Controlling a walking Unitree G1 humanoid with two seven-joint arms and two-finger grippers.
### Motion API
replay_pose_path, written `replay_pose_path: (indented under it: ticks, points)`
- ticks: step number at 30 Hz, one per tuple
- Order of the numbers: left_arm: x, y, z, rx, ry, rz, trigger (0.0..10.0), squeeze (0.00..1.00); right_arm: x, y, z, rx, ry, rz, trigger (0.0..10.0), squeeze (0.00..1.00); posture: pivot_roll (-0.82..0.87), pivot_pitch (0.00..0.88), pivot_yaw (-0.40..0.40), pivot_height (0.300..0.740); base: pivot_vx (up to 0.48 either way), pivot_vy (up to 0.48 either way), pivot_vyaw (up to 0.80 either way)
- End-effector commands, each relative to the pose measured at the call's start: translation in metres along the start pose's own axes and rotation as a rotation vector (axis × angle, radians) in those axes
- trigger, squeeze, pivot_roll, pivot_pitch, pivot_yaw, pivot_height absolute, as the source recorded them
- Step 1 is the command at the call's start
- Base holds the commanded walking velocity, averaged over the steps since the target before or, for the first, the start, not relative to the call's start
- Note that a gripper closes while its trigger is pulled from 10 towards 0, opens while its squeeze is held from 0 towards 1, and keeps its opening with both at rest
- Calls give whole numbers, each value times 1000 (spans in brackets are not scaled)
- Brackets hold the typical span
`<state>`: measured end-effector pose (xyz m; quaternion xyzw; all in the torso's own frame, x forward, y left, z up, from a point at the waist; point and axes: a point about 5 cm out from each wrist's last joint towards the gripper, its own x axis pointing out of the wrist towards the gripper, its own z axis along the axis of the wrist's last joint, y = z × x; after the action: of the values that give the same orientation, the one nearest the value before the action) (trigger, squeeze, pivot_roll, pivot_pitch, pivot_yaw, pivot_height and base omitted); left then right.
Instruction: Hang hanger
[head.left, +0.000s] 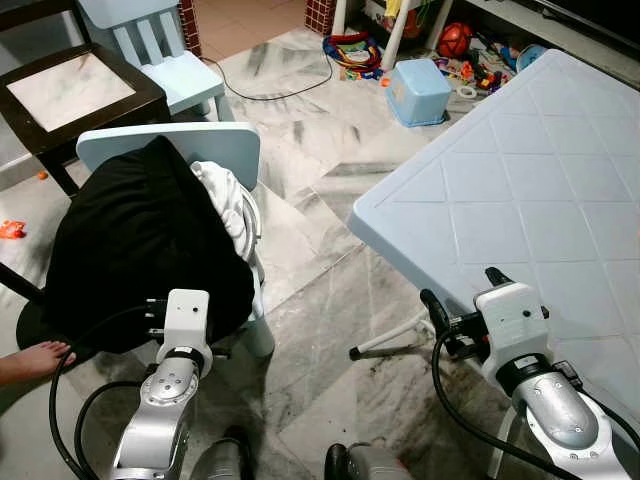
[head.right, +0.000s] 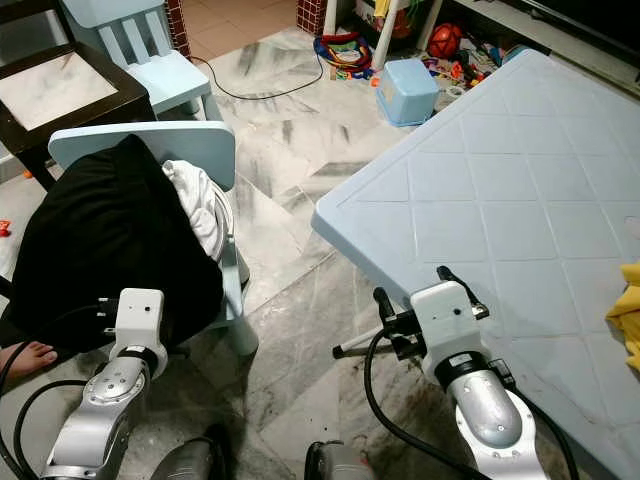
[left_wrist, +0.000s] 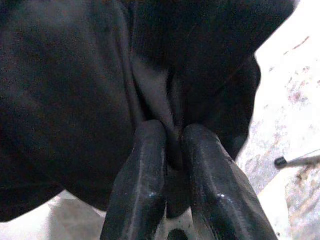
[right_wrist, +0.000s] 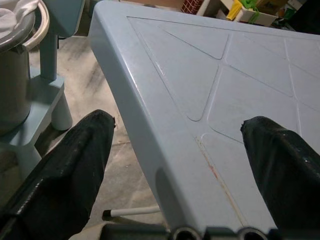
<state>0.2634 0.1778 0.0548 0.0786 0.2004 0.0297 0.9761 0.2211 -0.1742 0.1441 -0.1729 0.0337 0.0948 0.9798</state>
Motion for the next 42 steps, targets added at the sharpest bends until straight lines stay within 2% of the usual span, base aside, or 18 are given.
replay_pose_path:
  ticks: [1, 4, 12, 20, 23, 29, 35, 39, 42]
  points:
    - [-3, -1, -4, 48, 20, -14, 10000, 1000, -1, -3, -5, -10, 19, -5, 10000, 0, -169, 190, -107, 740, 0, 0, 0]
    - [-1, -1, -2, 103, 12, -18, 10000, 1000, 0, -1, -5, -9, 16, 1, 10000, 0, -160, 190, -109, 740, 0, 0, 0]
    - [3, 0, 8, 147, -1, 26, 10000, 1000, 1, 0, -6, -10, 14, 4, 10000, 0, -153, 193, -107, 740, 0, 0, 0]
    - [21, -24, 39, 177, -63, -23, 10000, 1000, 2, 4, -6, -11, 5, 8, 10000, 0, -148, 199, -90, 740, 0, 0, 0]
    - [22, -28, 43, 171, -69, -34, 10000, 1000, 2, 5, -6, -12, 5, 9, 10000, 0, -148, 200, -84, 740, 0, 0, 0]
    - [19, -37, 42, 153, -62, -67, 10000, 1000, 1, 5, -7, -9, 6, -2, 10000, 0, -146, 204, -75, 740, 0, 0, 0]
    - [6, -46, 37, 137, -47, -116, 10000, 1000, 1, 6, -8, -7, 7, -2, 10000, 0, -135, 206, -72, 740, 0, 0, 0]
    - [-4, -46, 36, 145, -51, -117, 10000, 1000, 3, 6, -8, -4, 4, -4, 10000, 0, -123, 205, -70, 740, 0, 0, 0]
    - [-2, -44, 33, 157, -49, -104, 10000, 1000, 5, 8, -8, 0, 2, -2, 10000, 0, -117, 204, -73, 740, 0, 0, 0]
